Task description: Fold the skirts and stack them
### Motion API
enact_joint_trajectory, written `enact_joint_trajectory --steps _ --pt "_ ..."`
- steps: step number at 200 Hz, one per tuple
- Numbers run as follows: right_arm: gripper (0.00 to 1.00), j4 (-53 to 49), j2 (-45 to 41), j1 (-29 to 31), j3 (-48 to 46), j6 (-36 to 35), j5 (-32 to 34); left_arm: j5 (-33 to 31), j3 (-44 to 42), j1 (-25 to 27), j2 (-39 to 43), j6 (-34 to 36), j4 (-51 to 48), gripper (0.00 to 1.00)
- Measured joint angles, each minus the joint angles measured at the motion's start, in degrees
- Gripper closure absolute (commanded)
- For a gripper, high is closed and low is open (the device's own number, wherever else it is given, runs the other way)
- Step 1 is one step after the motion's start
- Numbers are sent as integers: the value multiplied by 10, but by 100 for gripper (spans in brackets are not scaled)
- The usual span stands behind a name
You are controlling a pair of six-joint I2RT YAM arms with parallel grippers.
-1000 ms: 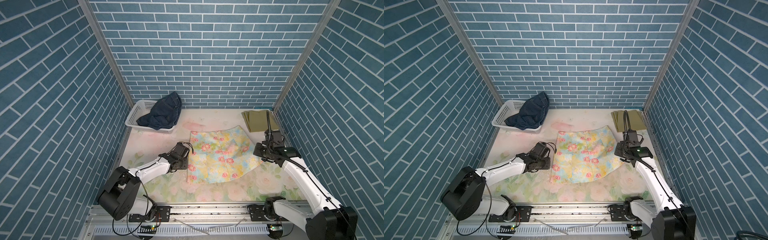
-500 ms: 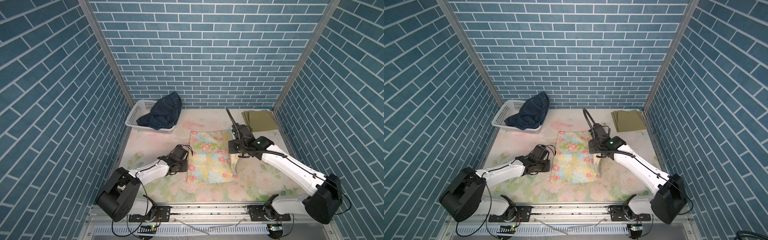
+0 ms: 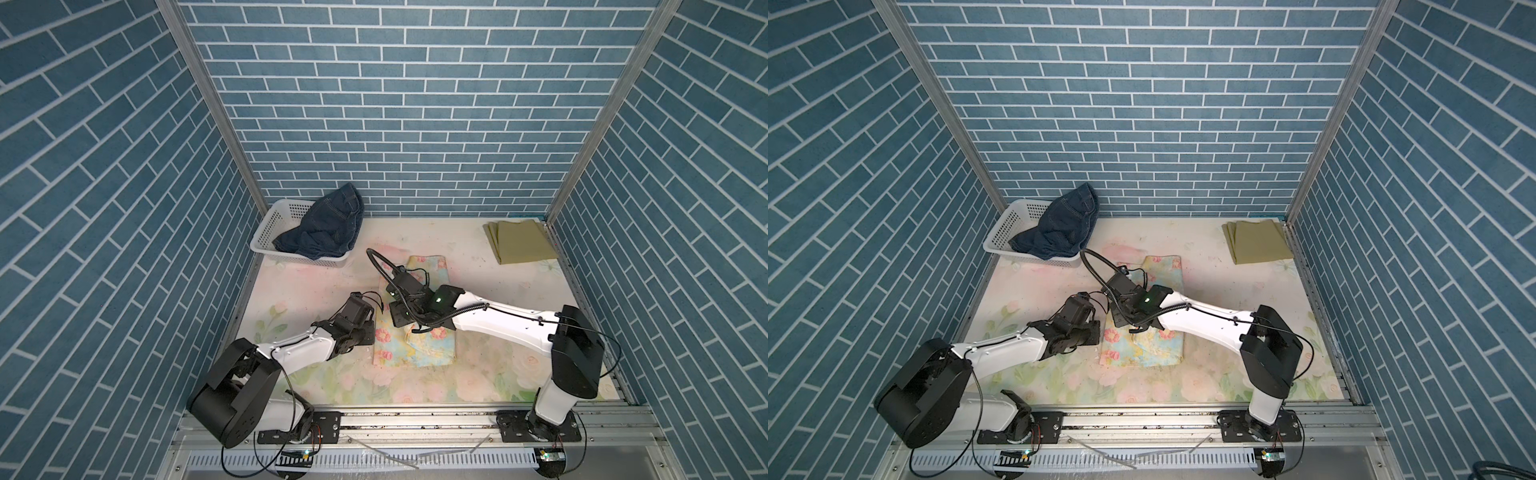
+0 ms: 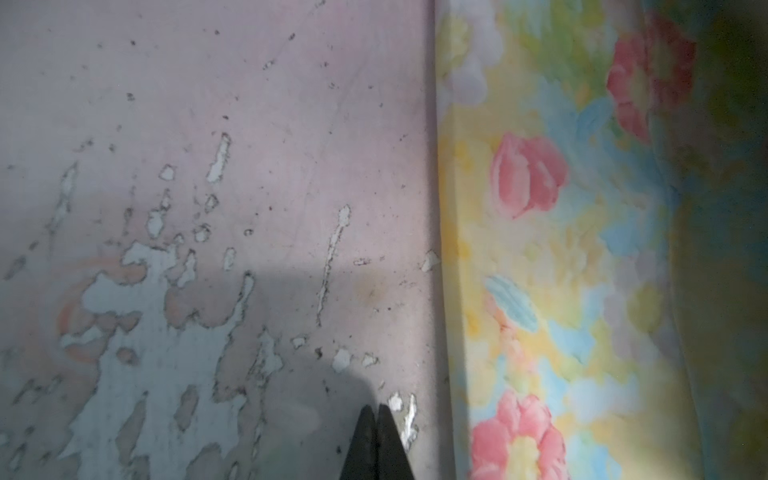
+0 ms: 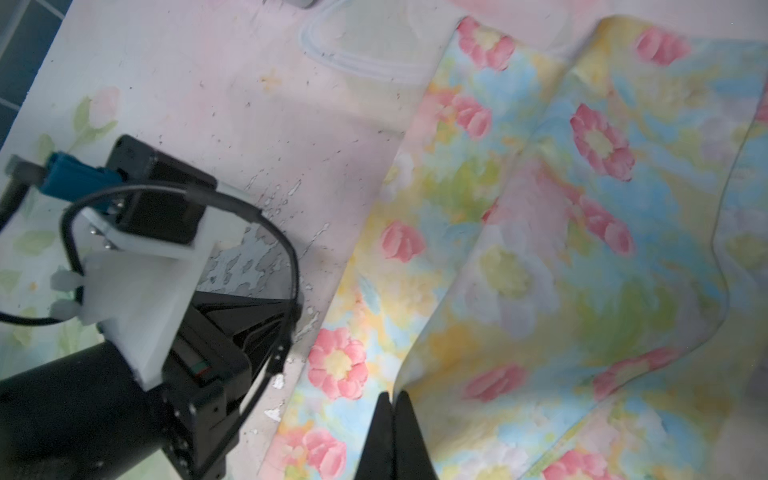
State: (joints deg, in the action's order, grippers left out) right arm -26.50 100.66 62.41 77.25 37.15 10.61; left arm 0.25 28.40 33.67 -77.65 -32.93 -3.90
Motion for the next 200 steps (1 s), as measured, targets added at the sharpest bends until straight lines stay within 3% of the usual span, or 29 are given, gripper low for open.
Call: enact_joint_trajectory --steps 18,44,65,118,164,200 --pt "100 12 20 0 1 14 -18 0 -7 0 5 -2 9 94" --pt "54 17 29 -2 1 29 -32 0 -18 0 14 -3 17 94" --pt "36 23 19 -10 -1 31 -35 2 -21 0 16 -3 21 94" --pt "32 48 -152 -109 -98 47 -25 5 -16 30 0 -5 38 94" --pt "26 23 -302 -183 -156 49 9 -27 65 157 -88 -14 36 94" --pt "22 -21 -409 -224 -174 43 43 11 181 263 -194 1 33 82"
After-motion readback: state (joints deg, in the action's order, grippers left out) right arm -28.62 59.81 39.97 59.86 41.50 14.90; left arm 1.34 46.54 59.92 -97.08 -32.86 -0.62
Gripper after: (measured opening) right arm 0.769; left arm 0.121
